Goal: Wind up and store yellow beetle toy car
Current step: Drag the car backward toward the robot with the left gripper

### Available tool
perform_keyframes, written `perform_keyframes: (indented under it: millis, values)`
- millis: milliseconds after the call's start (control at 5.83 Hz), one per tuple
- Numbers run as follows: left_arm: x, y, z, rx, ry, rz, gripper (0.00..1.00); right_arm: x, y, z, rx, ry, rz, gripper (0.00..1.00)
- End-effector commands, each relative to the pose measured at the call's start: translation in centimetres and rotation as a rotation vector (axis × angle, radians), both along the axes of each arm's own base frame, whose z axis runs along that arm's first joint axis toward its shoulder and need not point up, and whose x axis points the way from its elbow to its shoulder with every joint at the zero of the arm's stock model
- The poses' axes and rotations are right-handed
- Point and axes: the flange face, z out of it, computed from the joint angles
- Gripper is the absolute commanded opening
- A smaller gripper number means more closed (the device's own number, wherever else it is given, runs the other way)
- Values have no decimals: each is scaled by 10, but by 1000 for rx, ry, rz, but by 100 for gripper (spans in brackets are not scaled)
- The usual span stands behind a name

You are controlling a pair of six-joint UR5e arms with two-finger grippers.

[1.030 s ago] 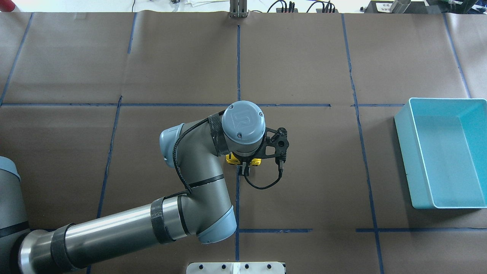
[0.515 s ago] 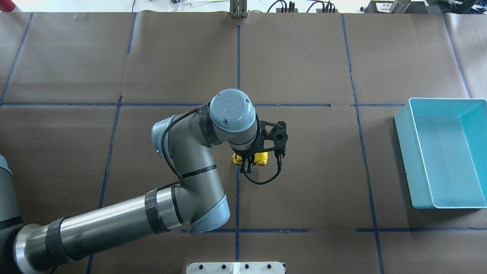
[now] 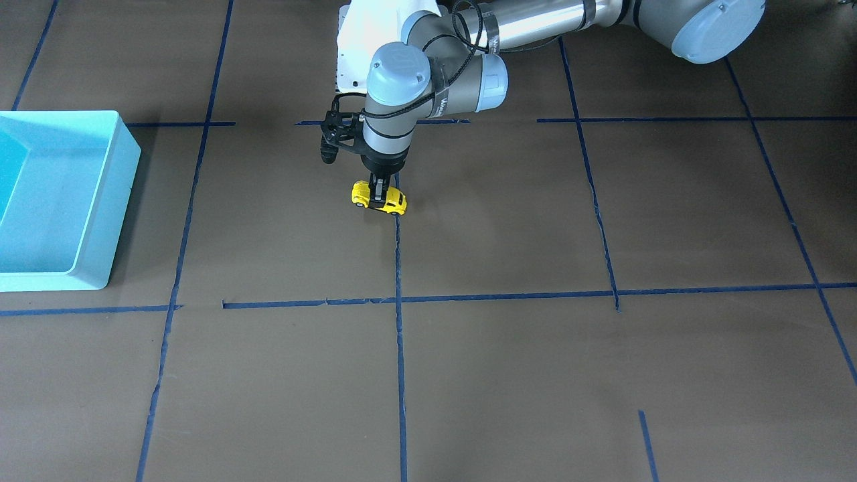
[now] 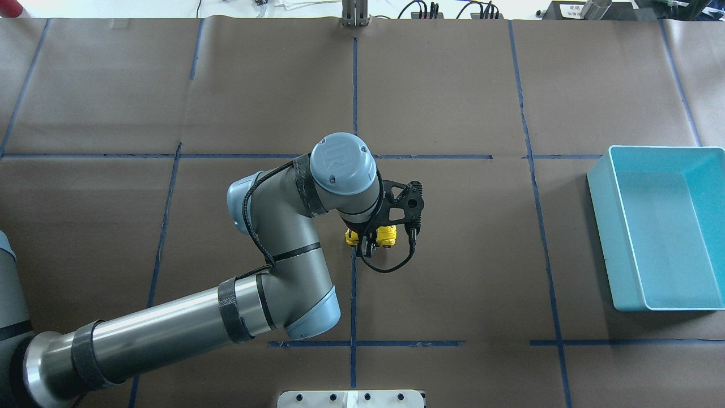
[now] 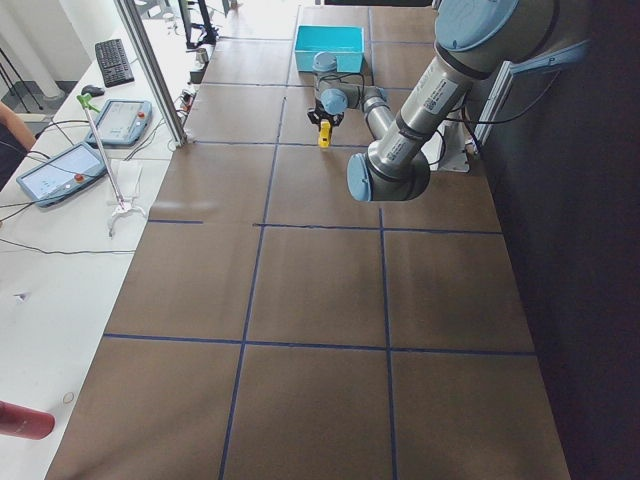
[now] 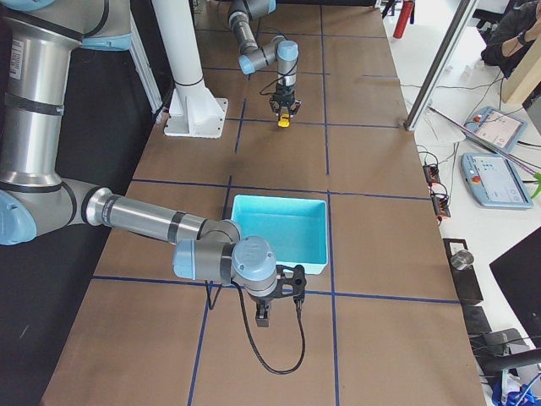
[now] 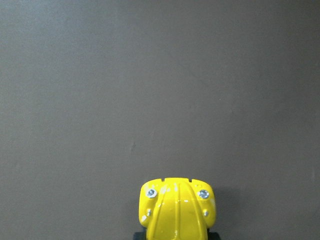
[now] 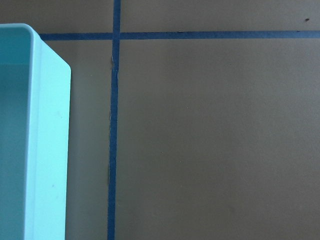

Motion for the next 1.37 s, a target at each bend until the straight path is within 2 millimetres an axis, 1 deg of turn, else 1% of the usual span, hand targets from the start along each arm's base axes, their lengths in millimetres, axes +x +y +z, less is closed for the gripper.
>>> perform_keyframes:
  millis: [0,172,343,515,686,858,1030,1201]
  values:
    - [1,0,5,-1,-6,0,5,0,1,1,-2,-2,0,100]
    - [2,1,14,-7,-18,2,5,0,1,2,-4,0,0,100]
    - [0,1,19,-7,-21,3,5,0,1,2,-4,-2,0,100]
    - [-1,2,30,-13,-30,4,5,0,1,2,-4,0,0,100]
    - [-7,4,39,-13,-30,2,5,0,1,1,-2,0,0,100]
    - [-17,7,53,-16,-33,0,5,0,1,2,-4,-2,0,100]
    - [-30,13,62,-8,-17,-1,5,0,1,2,-4,0,0,100]
    - [-34,15,79,-5,-9,0,5,0,1,2,-4,-2,0,100]
